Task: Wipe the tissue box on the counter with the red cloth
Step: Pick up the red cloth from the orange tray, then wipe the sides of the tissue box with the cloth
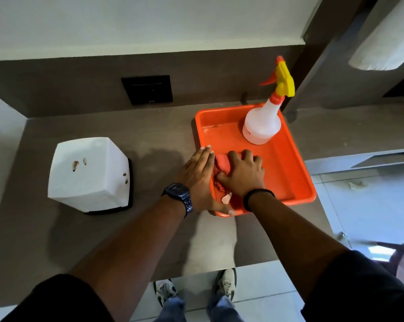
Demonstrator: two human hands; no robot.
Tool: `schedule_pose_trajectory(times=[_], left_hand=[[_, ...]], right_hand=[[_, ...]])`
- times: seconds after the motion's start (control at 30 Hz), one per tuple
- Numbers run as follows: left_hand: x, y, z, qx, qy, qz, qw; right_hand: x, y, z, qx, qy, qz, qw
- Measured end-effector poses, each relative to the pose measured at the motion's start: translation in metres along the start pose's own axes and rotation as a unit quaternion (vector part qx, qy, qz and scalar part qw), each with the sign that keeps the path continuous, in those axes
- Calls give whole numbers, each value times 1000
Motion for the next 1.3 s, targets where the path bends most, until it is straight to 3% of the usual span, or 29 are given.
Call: schedule_pose_trajectory(times=[0.2, 0.33, 0.43, 0.53, 0.67, 0.77, 0.83, 1.0, 1.13, 1.3], left_hand=[[-1, -9, 0, 23, -10, 24, 999], [-13, -56, 9, 36, 4, -33, 999], [-31, -113, 36, 53, -7, -107, 993], [-59, -157, 79, 76, -46, -137, 987], [-96, -176, 135, 116, -113, -56, 985], [-114, -164, 162, 108, -152, 51, 981], [-117, -156, 173, 113, -146, 77, 980], [-107, -148, 179, 135, -112, 60, 983], [-105, -146, 185, 146, -116, 27, 982], [-105, -146, 186, 146, -111, 3, 983]], right_hand=[[4, 1, 2, 15, 10, -29, 999], [7, -10, -3, 108, 19, -68, 992], [11, -39, 13, 280, 30, -156, 947], [9, -61, 63, 427, -22, -218, 877], [-12, -29, 135, 562, -74, -113, 816], [-26, 22, 163, 601, -45, -45, 797], [-29, 48, 180, 627, -21, -34, 778], [-28, 71, 232, 658, -28, 16, 752], [-32, 74, 241, 639, -21, 16, 769], [-52, 94, 239, 663, -15, -21, 748]])
Point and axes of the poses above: each hand's wrist, its own x-axis towards the middle knuckle, its own y-axis out of the palm, z = x × y, the point moved 4 cm from there along x, towards the middle knuckle, and after that the axes turned 4 degrees about -y, right-handed, at the moved point
